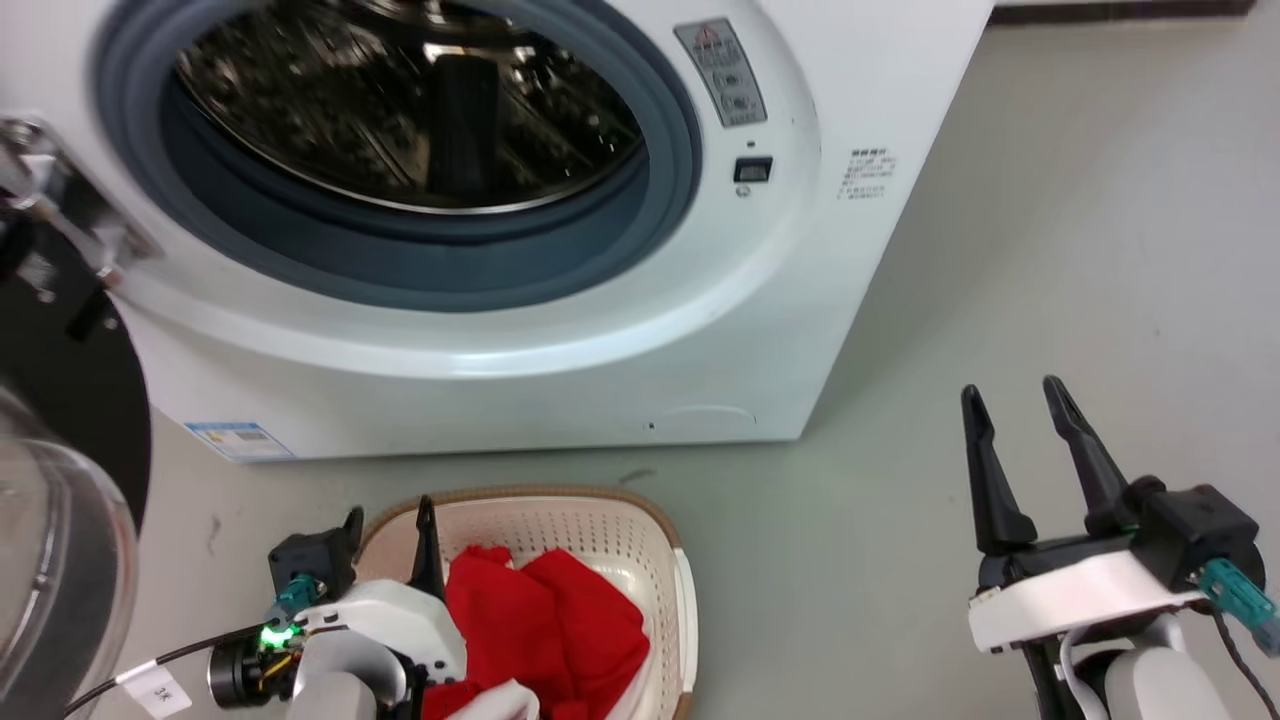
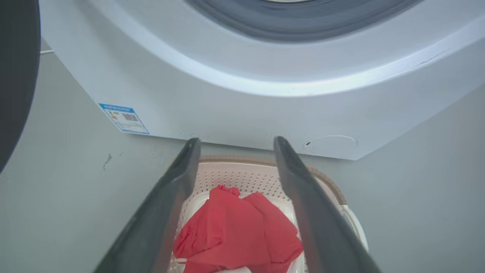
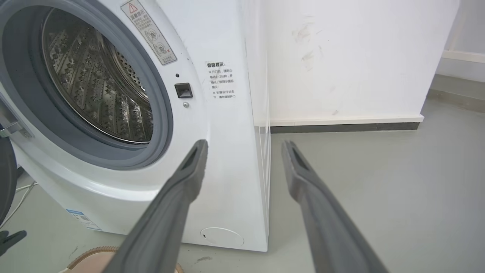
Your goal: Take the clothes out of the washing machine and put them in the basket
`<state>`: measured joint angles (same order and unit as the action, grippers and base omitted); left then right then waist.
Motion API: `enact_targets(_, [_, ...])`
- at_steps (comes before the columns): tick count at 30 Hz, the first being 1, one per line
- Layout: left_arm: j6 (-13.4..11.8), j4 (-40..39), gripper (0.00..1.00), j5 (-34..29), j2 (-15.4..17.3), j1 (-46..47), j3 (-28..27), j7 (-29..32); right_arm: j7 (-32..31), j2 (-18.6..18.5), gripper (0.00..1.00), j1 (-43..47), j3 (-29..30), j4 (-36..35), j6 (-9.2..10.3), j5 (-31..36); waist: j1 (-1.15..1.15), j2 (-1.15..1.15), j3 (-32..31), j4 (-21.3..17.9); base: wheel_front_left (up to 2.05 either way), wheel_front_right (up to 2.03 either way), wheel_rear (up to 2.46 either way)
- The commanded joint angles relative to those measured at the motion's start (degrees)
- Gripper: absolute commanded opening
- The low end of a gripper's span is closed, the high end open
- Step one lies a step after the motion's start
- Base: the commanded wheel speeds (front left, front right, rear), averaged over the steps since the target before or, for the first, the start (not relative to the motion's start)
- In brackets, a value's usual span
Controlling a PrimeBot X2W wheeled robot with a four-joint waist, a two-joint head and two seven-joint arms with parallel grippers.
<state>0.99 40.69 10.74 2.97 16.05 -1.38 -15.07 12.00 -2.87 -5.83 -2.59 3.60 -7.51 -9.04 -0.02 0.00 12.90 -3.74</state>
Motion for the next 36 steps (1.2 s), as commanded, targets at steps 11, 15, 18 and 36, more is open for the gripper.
enact_targets(11, [-0.7, -20.9, 1.0, -3.9, -0.1, -5.9, 2.7, -0.1, -1.4, 0.0, 1.0, 5.1, 3.0, -3.0, 0.04, 2.0, 0.02, 0.0, -9.1, 2.5, 0.0, 0.0, 0.0])
enact_targets(15, [-1.2, -26.6, 1.0, -6.3, 0.0, -8.7, 4.6, -0.1, -2.2, 0.0, 1.0, 7.0, 3.4, -3.7, 0.03, 2.4, 0.02, 0.0, -11.6, 2.9, 0.0, 0.0, 0.0])
enact_targets(18, [-1.3, -27.8, 1.0, -6.8, 0.2, -10.5, 5.0, -0.1, -2.7, 0.0, 1.0, 7.9, 3.3, -4.4, 0.04, 2.6, 0.02, 0.0, -12.6, 2.9, 0.0, 0.0, 0.0])
enact_targets(36, [-2.4, -28.2, 1.0, -6.1, 0.7, -14.3, 6.1, -0.1, -3.8, 0.0, 1.0, 9.5, 2.5, -5.0, 0.03, 2.8, 0.02, 0.0, -13.5, 3.1, 0.0, 0.0, 0.0])
